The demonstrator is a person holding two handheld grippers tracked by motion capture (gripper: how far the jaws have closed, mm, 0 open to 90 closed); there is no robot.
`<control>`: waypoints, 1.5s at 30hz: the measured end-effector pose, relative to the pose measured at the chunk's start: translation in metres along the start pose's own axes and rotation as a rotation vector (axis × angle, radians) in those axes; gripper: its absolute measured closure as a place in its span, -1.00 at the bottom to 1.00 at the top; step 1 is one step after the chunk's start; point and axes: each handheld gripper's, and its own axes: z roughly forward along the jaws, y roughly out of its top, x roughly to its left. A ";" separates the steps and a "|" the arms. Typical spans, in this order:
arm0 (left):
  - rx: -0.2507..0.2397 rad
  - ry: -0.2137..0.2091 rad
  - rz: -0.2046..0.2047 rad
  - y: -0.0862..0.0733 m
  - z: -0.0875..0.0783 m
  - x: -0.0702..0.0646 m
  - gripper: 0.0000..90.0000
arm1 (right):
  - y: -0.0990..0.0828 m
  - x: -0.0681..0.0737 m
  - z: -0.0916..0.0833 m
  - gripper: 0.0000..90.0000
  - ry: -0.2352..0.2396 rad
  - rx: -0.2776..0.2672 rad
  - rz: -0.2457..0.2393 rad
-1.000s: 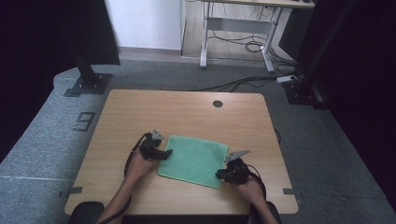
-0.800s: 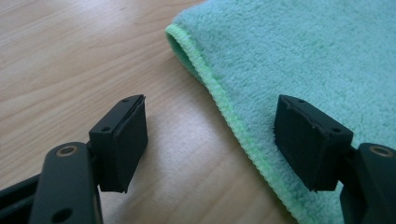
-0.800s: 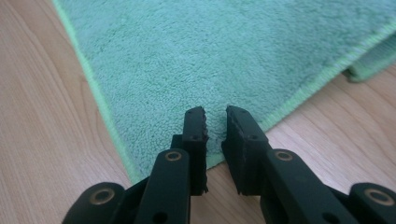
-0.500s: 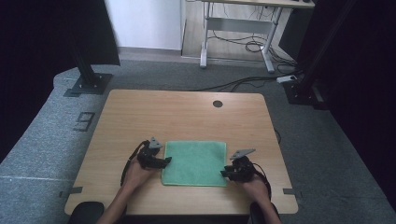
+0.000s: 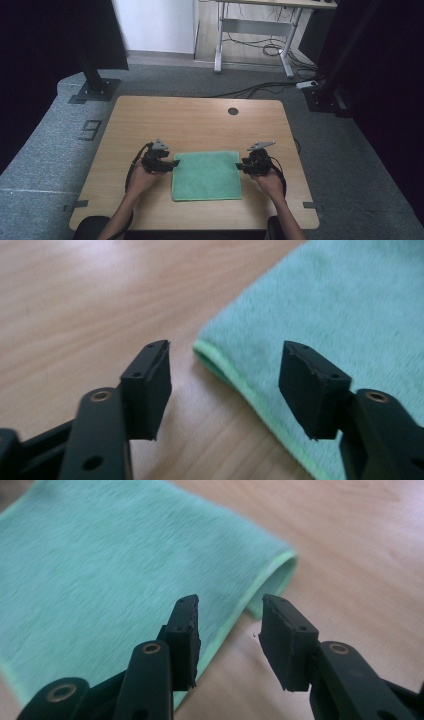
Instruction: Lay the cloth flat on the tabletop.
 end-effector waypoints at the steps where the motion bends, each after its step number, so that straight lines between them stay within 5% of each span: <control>1: 0.003 -0.004 0.001 0.002 0.000 0.001 -0.12 | 0.002 -0.002 0.003 0.29 -0.005 0.001 0.009; 9: 0.095 -0.010 -0.006 0.000 0.019 0.001 0.14 | 0.008 -0.010 0.025 0.40 0.022 0.022 0.053; 12: 0.098 -0.024 -0.007 -0.001 0.019 -0.001 0.43 | 0.008 -0.008 0.029 0.78 0.030 0.043 0.047; 15: 0.103 -0.027 0.029 0.001 0.016 -0.004 0.85 | 0.009 -0.005 0.027 0.92 0.034 0.041 0.034; 19: 0.031 -0.025 0.055 0.012 -0.004 -0.006 0.95 | 0.016 -0.001 0.017 0.93 0.033 0.013 0.010; 21: -0.086 -0.016 0.075 0.030 -0.037 -0.007 0.95 | 0.032 0.003 -0.007 0.93 0.022 -0.066 -0.007; 23: -0.116 -0.012 0.082 0.035 -0.047 -0.008 0.94 | 0.036 0.004 -0.013 0.93 0.019 -0.091 -0.015; 25: -0.149 -0.012 0.069 0.039 -0.057 -0.006 0.83 | 0.045 0.007 -0.026 0.92 0.022 -0.145 -0.022; 27: -0.111 -0.015 0.046 0.035 -0.049 -0.002 0.70 | 0.045 0.008 -0.026 0.90 0.019 -0.143 -0.025; 31: 0.056 0.004 0.010 0.007 -0.010 0.004 0.13 | 0.025 0.001 0.008 0.45 -0.009 0.006 -0.001; 34: 0.106 0.006 0.000 -0.007 0.006 0.006 -0.06 | 0.006 -0.004 0.026 0.31 -0.005 0.063 0.036; 45: 0.052 0.034 -0.029 -0.003 0.012 0.014 -0.44 | 0.008 -0.007 0.022 -0.05 -0.053 0.045 0.031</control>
